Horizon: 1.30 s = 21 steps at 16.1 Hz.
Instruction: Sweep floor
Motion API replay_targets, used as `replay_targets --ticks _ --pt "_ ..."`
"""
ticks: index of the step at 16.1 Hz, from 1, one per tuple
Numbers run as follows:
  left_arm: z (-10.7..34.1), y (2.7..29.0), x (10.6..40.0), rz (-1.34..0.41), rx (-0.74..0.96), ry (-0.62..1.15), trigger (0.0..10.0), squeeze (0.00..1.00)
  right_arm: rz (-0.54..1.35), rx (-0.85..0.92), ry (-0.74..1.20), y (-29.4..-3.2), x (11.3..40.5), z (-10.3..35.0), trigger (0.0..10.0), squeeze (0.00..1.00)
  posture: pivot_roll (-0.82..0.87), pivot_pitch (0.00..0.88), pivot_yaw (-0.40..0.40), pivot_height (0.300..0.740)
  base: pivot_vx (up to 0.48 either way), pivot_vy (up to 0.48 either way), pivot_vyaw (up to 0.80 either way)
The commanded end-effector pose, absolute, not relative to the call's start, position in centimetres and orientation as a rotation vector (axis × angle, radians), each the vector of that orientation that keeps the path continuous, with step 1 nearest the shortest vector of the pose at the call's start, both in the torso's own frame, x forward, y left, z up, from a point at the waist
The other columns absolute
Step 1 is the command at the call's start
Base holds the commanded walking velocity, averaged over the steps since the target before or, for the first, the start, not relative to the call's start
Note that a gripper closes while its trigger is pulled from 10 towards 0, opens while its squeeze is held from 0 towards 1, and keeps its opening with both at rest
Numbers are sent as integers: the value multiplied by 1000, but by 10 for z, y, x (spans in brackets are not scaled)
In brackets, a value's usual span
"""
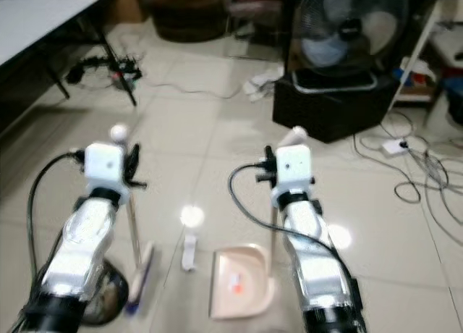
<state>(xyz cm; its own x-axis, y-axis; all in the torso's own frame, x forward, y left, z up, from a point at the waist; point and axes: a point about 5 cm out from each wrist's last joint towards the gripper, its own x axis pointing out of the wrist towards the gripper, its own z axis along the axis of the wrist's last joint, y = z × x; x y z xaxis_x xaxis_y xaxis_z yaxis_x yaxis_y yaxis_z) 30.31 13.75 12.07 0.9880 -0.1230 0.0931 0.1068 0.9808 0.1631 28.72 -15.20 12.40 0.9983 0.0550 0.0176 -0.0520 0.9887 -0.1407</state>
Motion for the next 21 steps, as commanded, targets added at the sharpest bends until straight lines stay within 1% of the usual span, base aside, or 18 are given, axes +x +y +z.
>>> replay_targets --ticks 1,2,7,12,16,18,21 --pt "126 150 303 -81 162 -129 10000 0 72 -145 -71 -144 291 135 10000 0 -39 24 87 740 379 0 800" --pt "126 150 303 -82 162 -128 10000 0 69 -146 -71 -144 291 135 10000 0 -39 24 87 740 375 0 800" --pt "124 146 304 -108 164 -120 10000 0 37 -120 -73 -149 289 134 10000 0 -44 42 99 740 380 0 0" --pt "125 145 306 -120 166 -121 10000 0 42 -144 -58 -147 287 131 10000 0 -39 65 105 740 379 0 0" --pt "126 145 308 -122 171 -121 10000 0 26 -144 -56 -147 287 130 10000 0 -37 72 109 740 378 0 691" --pt "126 142 308 -131 169 -119 10000 0 -1 -126 -56 -151 287 129 10000 0 -38 75 112 740 379 0 0" --pt "126 140 311 -149 174 -116 10000 0 -2 -126 -60 -151 286 129 10000 0 -36 89 117 740 377 0 0"
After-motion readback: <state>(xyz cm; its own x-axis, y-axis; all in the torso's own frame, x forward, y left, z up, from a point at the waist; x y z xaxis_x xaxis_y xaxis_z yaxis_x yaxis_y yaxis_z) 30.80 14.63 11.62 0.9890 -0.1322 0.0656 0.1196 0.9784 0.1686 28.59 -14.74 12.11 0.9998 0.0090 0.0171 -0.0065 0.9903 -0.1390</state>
